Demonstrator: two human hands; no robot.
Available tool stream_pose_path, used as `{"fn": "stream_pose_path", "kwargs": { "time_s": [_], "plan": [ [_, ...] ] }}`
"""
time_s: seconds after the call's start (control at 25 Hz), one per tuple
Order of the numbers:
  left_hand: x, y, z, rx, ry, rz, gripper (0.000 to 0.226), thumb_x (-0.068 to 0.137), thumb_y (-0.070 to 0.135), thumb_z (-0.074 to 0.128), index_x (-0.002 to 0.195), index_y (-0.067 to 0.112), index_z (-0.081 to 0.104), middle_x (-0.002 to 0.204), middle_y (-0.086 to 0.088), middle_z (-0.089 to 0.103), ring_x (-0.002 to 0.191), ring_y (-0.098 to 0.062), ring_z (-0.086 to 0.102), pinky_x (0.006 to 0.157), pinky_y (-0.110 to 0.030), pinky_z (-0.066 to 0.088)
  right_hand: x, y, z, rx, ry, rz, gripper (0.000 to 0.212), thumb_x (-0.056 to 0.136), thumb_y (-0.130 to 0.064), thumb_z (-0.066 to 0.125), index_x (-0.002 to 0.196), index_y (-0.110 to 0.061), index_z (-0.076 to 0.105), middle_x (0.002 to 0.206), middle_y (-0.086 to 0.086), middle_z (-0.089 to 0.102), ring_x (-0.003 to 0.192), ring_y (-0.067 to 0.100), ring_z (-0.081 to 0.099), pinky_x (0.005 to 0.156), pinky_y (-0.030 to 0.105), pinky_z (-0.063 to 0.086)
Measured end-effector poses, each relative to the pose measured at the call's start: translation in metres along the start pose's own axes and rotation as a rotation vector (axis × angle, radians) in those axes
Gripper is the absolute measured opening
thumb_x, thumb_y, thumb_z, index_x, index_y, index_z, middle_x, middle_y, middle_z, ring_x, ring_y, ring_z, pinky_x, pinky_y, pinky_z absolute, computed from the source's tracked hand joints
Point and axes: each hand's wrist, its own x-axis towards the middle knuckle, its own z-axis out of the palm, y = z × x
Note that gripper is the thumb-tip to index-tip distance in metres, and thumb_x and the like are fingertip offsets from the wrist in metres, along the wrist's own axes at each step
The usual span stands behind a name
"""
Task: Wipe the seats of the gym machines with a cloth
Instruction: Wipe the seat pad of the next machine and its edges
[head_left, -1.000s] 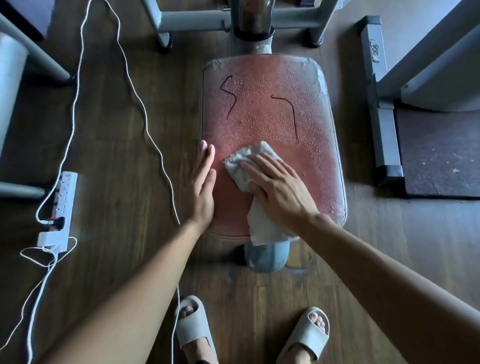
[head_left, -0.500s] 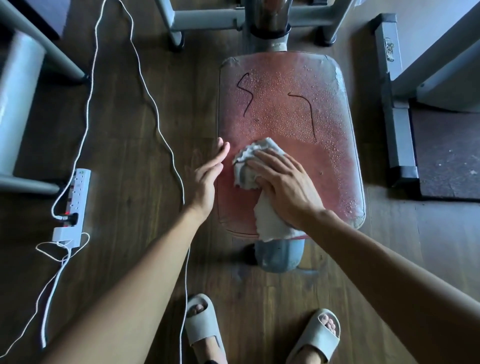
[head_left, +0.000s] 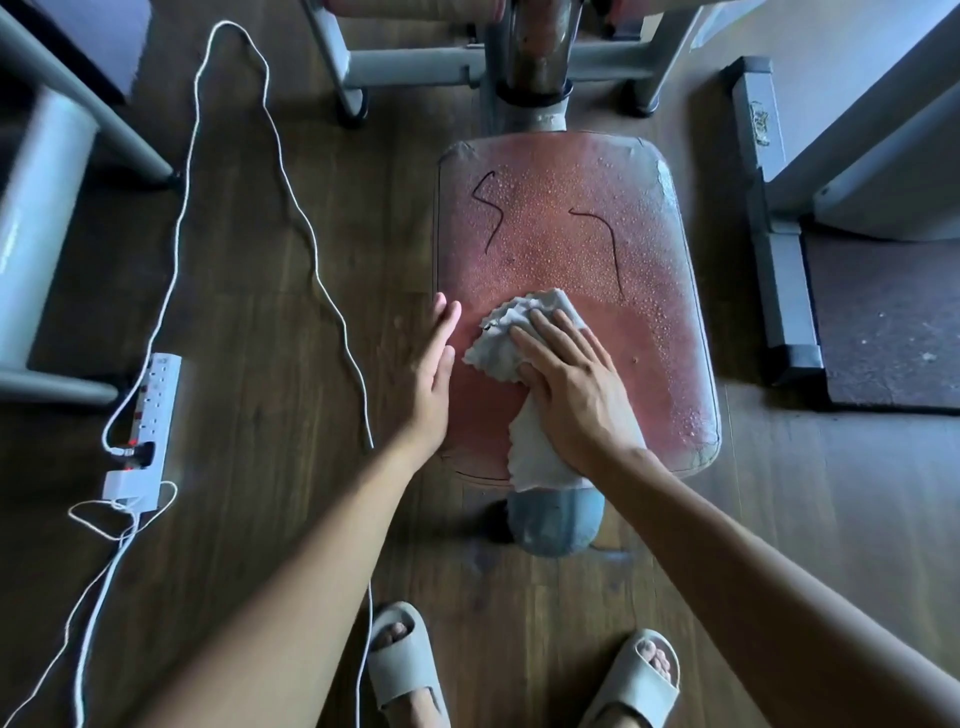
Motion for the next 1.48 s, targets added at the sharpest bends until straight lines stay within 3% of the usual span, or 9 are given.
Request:
{"fn": "stream_pose_path", "kwargs": {
  "time_s": [0.12,0.24,0.44,0.6,0.84,0.96,1.08,1.32,1.48],
  "plan": [
    [0.000,-0.008,0.010,0.184,0.057,0.002,0.051,0.101,0.012,0.029,0.149,0.013,0.045,0.159,-0.001,0.036,0.149,-0.022,0.031,0.124,-0.055,0.017,-0.046,0.000,-0.003,0.029,-0.008,-0.121,0.042,0.102,-0.026,0.052,0.144,-0.020,0.055,0.152,0.003,0.050,0.146,0.023,0.038,0.121,0.041,0.029],
    [-0.003,-0.004,0.024,0.274,0.115,-0.100,0.058,0.097,0.021,0.023,0.153,0.024,0.039,0.161,0.012,0.028,0.154,-0.029,0.015,0.121,-0.057,0.020,-0.070,0.030,-0.026,-0.047,-0.070,-0.224,0.042,0.104,-0.030,0.050,0.146,-0.023,0.052,0.155,-0.002,0.046,0.147,0.017,0.035,0.120,0.042,0.032],
    [-0.007,0.010,0.024,0.356,0.116,-0.046,0.053,0.101,0.018,0.025,0.151,0.012,0.040,0.160,-0.004,0.037,0.154,-0.034,0.013,0.118,-0.057,0.026,-0.033,0.020,-0.015,0.016,0.071,0.137,0.039,0.102,-0.027,0.050,0.139,-0.021,0.060,0.151,0.002,0.051,0.144,0.022,0.039,0.122,0.038,0.026],
    [-0.005,0.021,0.029,0.454,0.078,0.013,0.055,0.096,0.011,0.026,0.148,0.002,0.043,0.159,-0.014,0.036,0.151,-0.034,0.024,0.119,-0.052,0.030,-0.076,0.032,-0.020,-0.044,0.028,0.053,0.044,0.104,-0.029,0.044,0.146,-0.021,0.053,0.155,0.003,0.046,0.147,0.024,0.036,0.121,0.044,0.029],
    [-0.003,0.041,0.047,0.464,0.097,-0.103,0.058,0.097,0.017,0.028,0.148,-0.006,0.037,0.159,-0.023,0.029,0.149,-0.036,0.027,0.122,-0.044,0.024,-0.026,0.073,-0.035,0.046,0.110,0.449,0.050,0.098,-0.022,0.044,0.147,-0.015,0.050,0.157,0.012,0.041,0.147,0.035,0.033,0.119,0.051,0.029],
    [-0.004,0.037,0.049,0.581,0.077,-0.047,0.055,0.104,0.023,0.036,0.150,-0.006,0.032,0.161,-0.024,0.025,0.150,-0.037,0.023,0.121,-0.050,0.026,-0.054,0.057,-0.027,0.008,0.121,0.279,0.053,0.089,-0.017,0.048,0.141,-0.013,0.057,0.151,0.011,0.049,0.144,0.033,0.039,0.119,0.049,0.030],
    [-0.003,0.038,0.051,0.650,0.074,-0.061,0.056,0.105,0.026,0.034,0.153,-0.002,0.029,0.163,-0.020,0.021,0.152,-0.035,0.018,0.122,-0.050,0.023,-0.079,0.061,-0.029,-0.023,-0.004,0.056,0.049,0.099,-0.023,0.051,0.147,-0.019,0.050,0.157,0.006,0.042,0.149,0.027,0.032,0.122,0.046,0.026],
    [0.000,0.034,0.051,0.642,0.094,-0.041,0.054,0.105,0.025,0.031,0.153,-0.001,0.030,0.163,-0.019,0.023,0.152,-0.032,0.021,0.120,-0.051,0.026,-0.023,0.074,-0.037,0.061,0.114,0.398,0.045,0.101,-0.019,0.050,0.145,-0.022,0.052,0.158,0.006,0.041,0.149,0.030,0.031,0.121,0.049,0.027],
    [0.002,0.034,0.048,0.555,0.145,-0.048,0.049,0.106,0.021,0.031,0.150,0.002,0.040,0.160,-0.014,0.033,0.149,-0.029,0.030,0.117,-0.050,0.032,-0.072,0.065,-0.037,0.015,-0.036,0.030,0.045,0.104,-0.030,0.041,0.147,-0.023,0.051,0.159,0.001,0.040,0.152,0.023,0.026,0.124,0.045,0.021]
  ]
}}
